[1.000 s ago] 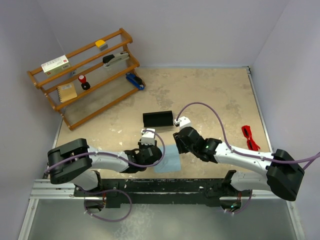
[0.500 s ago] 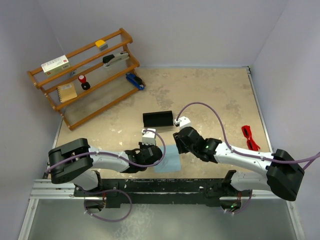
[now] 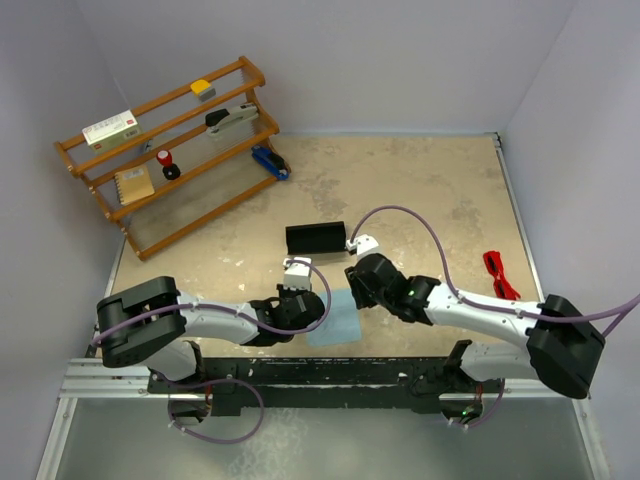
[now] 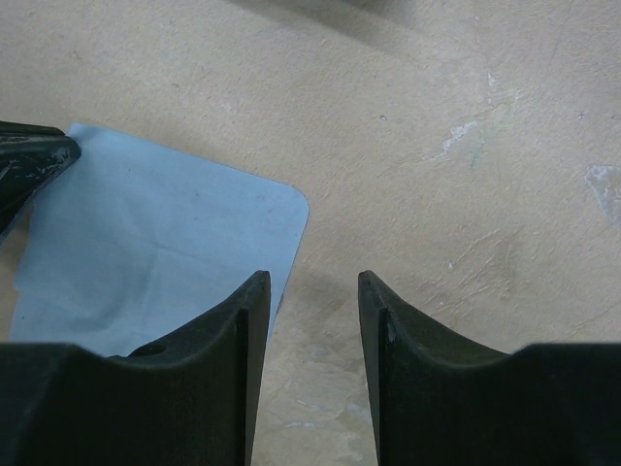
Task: Organize the sunglasses
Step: Fold the glasses cleaning cloth for the sunglasses case.
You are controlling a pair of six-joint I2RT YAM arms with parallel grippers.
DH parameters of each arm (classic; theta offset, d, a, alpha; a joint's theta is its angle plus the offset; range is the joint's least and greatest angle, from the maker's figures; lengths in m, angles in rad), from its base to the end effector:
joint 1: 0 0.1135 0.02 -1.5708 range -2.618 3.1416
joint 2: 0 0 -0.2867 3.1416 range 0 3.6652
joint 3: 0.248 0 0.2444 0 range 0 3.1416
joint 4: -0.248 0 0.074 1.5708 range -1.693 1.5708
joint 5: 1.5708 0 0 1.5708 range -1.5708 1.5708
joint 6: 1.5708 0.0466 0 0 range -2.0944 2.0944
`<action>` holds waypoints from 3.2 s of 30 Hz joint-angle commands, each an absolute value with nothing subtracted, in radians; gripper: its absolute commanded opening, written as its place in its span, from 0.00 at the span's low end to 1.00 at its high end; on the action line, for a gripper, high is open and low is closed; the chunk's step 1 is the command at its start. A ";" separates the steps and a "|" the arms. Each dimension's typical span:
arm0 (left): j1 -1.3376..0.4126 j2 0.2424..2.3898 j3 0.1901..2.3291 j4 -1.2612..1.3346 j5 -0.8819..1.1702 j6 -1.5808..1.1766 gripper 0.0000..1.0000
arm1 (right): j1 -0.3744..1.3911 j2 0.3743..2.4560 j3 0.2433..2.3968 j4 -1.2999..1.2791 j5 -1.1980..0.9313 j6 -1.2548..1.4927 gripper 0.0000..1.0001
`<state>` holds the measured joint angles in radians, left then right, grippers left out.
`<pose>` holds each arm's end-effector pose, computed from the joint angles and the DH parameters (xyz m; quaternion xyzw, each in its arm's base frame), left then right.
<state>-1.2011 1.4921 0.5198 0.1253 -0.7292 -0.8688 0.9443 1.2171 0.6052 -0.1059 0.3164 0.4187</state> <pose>0.1202 -0.2242 0.1559 0.0200 0.8826 -0.1142 0.4556 0.1514 0.1845 0.2177 -0.1706 0.8851 0.1460 0.4076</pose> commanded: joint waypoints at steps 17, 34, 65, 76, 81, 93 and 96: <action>-1.189 1.423 0.515 0.135 -0.748 -0.734 0.00 | 0.916 1.317 0.656 0.008 0.230 0.412 0.44; -1.189 1.427 0.493 0.169 -0.735 -0.751 0.00 | 0.895 1.464 0.703 0.078 0.206 0.387 0.43; -1.189 1.426 0.472 0.194 -0.729 -0.769 0.00 | 0.894 1.530 0.714 0.094 0.180 0.387 0.21; -1.189 1.427 0.472 0.193 -0.729 -0.770 0.00 | 0.895 1.516 0.707 0.095 0.161 0.386 0.07; -1.189 1.429 0.477 0.192 -0.728 -0.764 0.00 | 0.894 1.507 0.705 0.098 0.158 0.381 0.00; -1.185 1.401 0.503 0.155 -0.753 -0.725 0.00 | 0.895 1.445 0.718 0.090 0.170 0.370 0.00; -1.175 1.388 0.513 0.141 -0.754 -0.711 0.00 | 0.894 1.448 0.724 0.087 0.172 0.369 0.00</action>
<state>-1.1889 1.4300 0.4767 0.1440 -0.7296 -0.7475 0.8963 1.4700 0.6937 0.0814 0.1646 0.3878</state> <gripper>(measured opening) 0.003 0.004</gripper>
